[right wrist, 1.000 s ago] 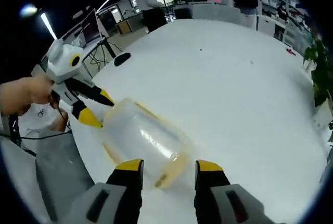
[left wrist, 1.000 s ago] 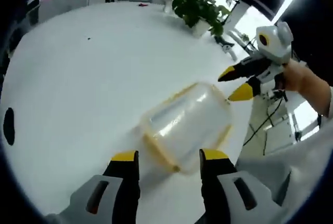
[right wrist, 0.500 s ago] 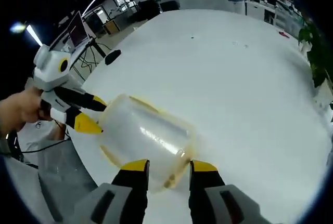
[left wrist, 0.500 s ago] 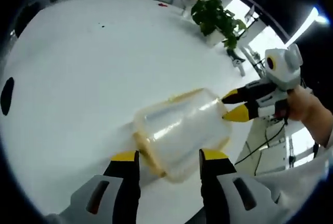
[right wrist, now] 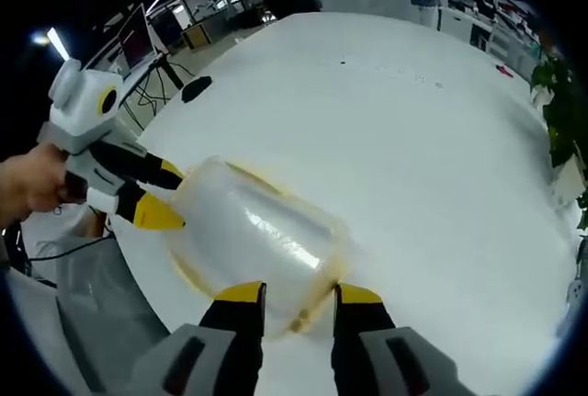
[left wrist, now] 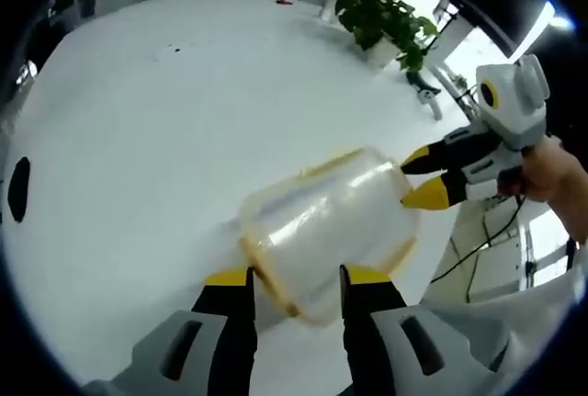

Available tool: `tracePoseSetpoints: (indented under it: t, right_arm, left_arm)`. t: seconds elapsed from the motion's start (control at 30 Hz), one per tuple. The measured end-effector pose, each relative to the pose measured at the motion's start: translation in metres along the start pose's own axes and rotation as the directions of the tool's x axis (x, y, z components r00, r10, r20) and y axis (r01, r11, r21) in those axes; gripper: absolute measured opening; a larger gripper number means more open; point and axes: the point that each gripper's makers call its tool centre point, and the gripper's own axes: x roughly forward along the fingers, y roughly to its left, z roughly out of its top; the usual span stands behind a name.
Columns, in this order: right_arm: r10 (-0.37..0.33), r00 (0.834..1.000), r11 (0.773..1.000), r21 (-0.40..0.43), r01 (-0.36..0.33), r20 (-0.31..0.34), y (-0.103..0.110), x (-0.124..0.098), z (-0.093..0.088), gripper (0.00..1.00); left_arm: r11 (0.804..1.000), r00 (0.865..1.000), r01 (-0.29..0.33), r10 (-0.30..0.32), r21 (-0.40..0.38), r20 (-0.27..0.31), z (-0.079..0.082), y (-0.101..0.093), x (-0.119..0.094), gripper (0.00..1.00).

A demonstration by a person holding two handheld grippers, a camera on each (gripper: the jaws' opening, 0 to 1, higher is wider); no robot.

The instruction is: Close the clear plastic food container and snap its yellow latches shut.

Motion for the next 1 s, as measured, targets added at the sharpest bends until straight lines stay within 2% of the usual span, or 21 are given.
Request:
tracePoseSetpoints:
  t: [0.13, 0.2, 0.23, 0.27, 0.3, 0.33, 0.4, 0.47, 0.7, 1.0]
  right_arm:
    - [0.0, 1.0, 1.0, 0.007, 0.0, 0.0, 0.0, 0.0, -0.001, 0.25]
    - [0.007, 1.0, 1.0, 0.003, -0.007, -0.005, 0.0, 0.001, -0.001, 0.25]
    - [0.01, 1.0, 1.0, 0.012, -0.01, -0.004, 0.0, 0.001, 0.0, 0.25]
    - [0.002, 1.0, 1.0, 0.007, -0.002, -0.031, -0.001, 0.002, -0.004, 0.25]
    - [0.001, 1.0, 1.0, 0.007, -0.001, -0.028, 0.0, 0.004, -0.002, 0.25]
    - [0.008, 1.0, 1.0, 0.016, -0.008, -0.03, -0.001, 0.007, -0.005, 0.25]
    - [0.04, 0.999, 0.998, 0.052, -0.038, -0.029, 0.001, 0.006, -0.006, 0.25]
    - [0.039, 0.999, 0.998, 0.049, -0.038, -0.021, 0.0, 0.006, -0.005, 0.25]
    - [0.037, 0.999, 0.999, 0.029, -0.037, 0.009, 0.001, 0.005, -0.002, 0.26]
    - [0.044, 0.999, 0.998, 0.043, -0.045, 0.032, 0.0, 0.003, 0.001, 0.27]
  left_arm:
    - [0.998, 0.999, 0.01, -0.007, -0.069, 0.043, 0.002, 0.001, 0.004, 0.34]
    - [0.999, 0.999, 0.005, -0.003, -0.051, 0.039, 0.001, -0.001, 0.003, 0.34]
    - [0.999, 0.998, 0.023, -0.021, -0.046, 0.053, 0.004, -0.003, 0.004, 0.32]
    - [0.995, 0.998, -0.008, 0.015, -0.104, 0.059, 0.004, 0.003, 0.012, 0.32]
    - [0.999, 0.999, -0.003, 0.004, -0.033, 0.032, 0.007, 0.003, 0.018, 0.32]
    - [0.999, 1.0, -0.01, 0.011, -0.043, 0.022, 0.006, 0.0, 0.015, 0.32]
    - [0.998, 0.999, -0.011, 0.013, -0.059, 0.04, 0.004, 0.001, 0.012, 0.33]
    - [0.998, 0.998, -0.008, 0.011, -0.062, 0.054, 0.003, 0.001, 0.011, 0.33]
    - [0.998, 0.999, 0.005, -0.002, -0.061, 0.049, 0.002, -0.001, 0.008, 0.34]
    - [0.998, 0.998, 0.011, -0.007, -0.063, 0.061, 0.001, -0.003, 0.005, 0.36]
